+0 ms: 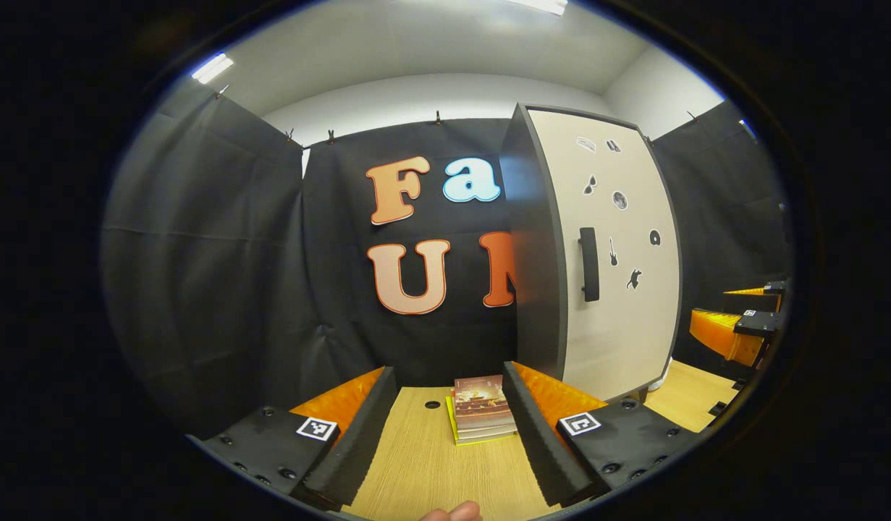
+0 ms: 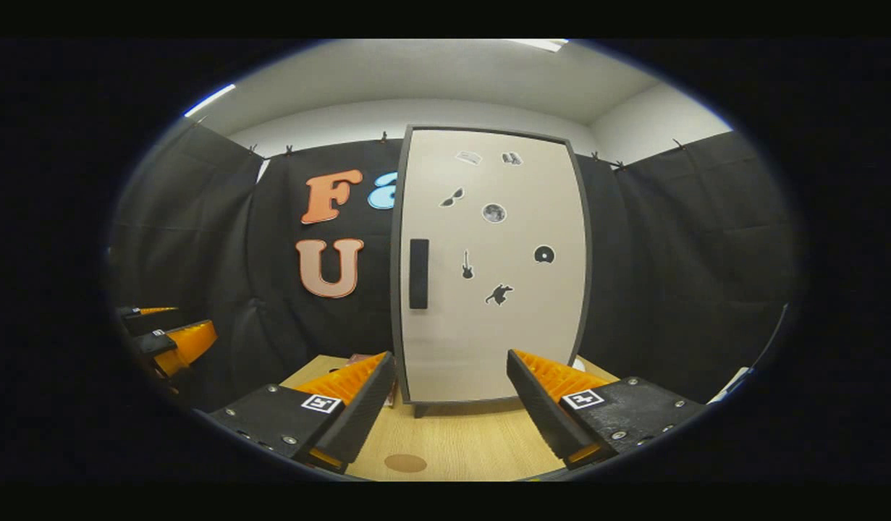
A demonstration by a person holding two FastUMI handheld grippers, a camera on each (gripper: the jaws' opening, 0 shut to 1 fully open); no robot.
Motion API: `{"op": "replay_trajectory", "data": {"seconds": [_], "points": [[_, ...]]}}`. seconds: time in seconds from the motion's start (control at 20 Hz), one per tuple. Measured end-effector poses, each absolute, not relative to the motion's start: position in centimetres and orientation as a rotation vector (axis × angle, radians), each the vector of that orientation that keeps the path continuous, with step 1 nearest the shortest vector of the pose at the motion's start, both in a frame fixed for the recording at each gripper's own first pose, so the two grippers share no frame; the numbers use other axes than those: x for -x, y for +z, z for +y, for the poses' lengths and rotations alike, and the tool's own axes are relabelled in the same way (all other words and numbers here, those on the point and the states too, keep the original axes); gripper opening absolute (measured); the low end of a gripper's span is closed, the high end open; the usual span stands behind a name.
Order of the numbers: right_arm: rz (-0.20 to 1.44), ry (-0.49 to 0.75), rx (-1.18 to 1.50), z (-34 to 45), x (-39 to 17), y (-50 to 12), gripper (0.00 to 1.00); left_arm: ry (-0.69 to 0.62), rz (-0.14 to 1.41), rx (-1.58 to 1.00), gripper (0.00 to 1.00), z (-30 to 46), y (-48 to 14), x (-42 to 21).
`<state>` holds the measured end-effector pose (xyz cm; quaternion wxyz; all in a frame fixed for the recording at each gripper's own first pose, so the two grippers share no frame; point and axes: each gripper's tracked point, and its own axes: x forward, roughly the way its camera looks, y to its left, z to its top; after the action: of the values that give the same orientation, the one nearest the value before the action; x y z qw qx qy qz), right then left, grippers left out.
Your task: Open the cabinet door with the right hand, grasp the bottle in the cabinet with the left hand and place it on the coaster, then close the cabinet door with the right hand.
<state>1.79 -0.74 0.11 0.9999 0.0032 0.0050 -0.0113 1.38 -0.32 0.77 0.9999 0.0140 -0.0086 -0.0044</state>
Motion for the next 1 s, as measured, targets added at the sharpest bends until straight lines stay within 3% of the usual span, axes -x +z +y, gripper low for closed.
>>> {"op": "replay_trajectory", "data": {"seconds": [0.4, 0.95, 1.0], "points": [[0.016, -0.021, -0.005, -0.5, -4.1, 0.4, 0.95, -0.011, 0.005, -0.012, 0.94, 0.2, -0.3, -3.0], [-0.020, 0.039, 0.026, 3.6, -14.2, 4.0, 0.95, 0.018, 0.019, -0.013, 0.96, 2.9, -1.6, -6.1], [-0.031, 0.042, 0.027, 3.9, -15.3, 4.4, 0.95, 0.022, 0.023, -0.011, 0.93, 3.2, -1.9, -6.5]]}}
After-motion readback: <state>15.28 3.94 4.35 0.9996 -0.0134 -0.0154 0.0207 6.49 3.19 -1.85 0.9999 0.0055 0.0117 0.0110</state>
